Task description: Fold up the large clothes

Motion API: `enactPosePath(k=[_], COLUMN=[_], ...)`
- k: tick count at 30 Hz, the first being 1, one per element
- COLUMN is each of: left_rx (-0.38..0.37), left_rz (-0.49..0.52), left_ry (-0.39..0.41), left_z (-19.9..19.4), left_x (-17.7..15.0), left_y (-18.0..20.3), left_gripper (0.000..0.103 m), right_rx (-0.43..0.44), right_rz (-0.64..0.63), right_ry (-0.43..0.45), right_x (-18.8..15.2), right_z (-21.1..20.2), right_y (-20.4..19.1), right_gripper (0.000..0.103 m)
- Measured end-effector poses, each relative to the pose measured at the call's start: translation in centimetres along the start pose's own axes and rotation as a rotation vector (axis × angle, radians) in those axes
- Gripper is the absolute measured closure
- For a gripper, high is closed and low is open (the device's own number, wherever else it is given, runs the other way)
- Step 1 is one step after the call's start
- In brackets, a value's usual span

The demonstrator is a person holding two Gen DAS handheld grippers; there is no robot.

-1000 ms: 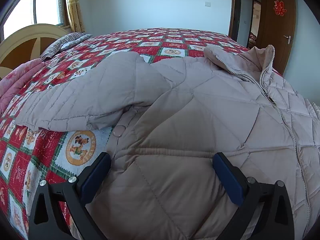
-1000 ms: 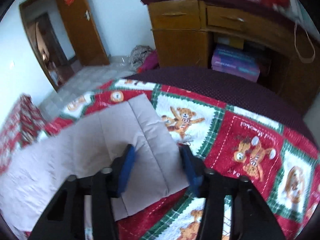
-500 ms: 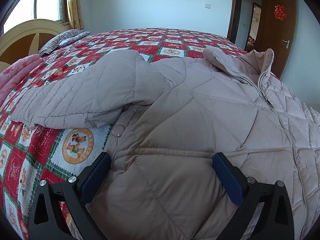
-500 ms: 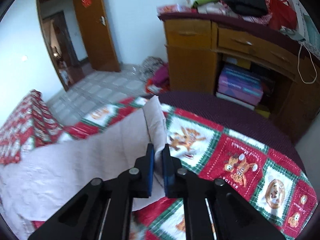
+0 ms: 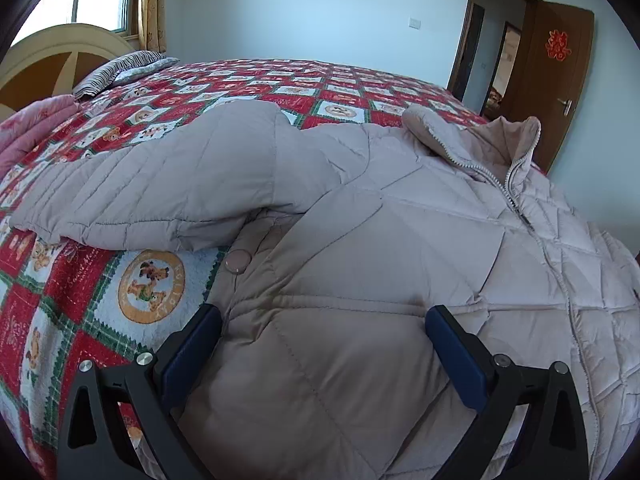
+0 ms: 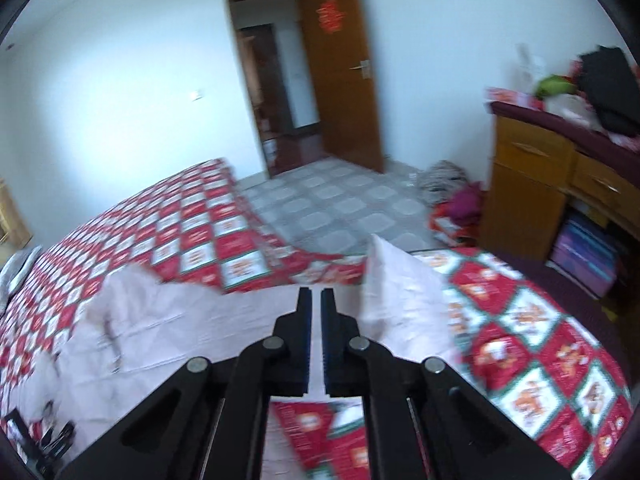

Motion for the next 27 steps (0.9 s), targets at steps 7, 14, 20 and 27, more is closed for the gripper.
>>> enactPosePath(k=[7,14,20,27], left_rx=[-0.032,-0.043,-0.041,-0.033], left_rz=[-0.025,-0.033,-0.031,-0.025], left_ry=[0.006,0.01,0.008,0.004], left_z=[-0.1,-0.1,-0.1,0.0], left_x=[0.0,0.0,0.0,0.0], left_y=[-0.3,-0.4,-0.4,-0.3], left_gripper=[0.001,0.001,0.001,0.001], right_rx=[0.047,-0.006,-0.069,-0.286], right_rz=[-0.007,0.145,0.015,-0.154], right_ry=[-0.057,-0.003,-0.2,-0.302], right_x=[-2.2,-2.8,-5.7,-8.1], right_z=[2.9,2.5,8.5,13.1], right_y=[-1.8,5.9,8.5,11.0], right_gripper=[0.097,0.0,0.0,0.003])
Point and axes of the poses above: each gripper's, at about its wrist camera, not at the fingertips, and z roughly the way its jaws point, y to its right, x to its top, the point moved 5 cm from there along z, roughly the way its jaws point, and after that the axes turned 4 degrees about x, right-handed, at the moved point
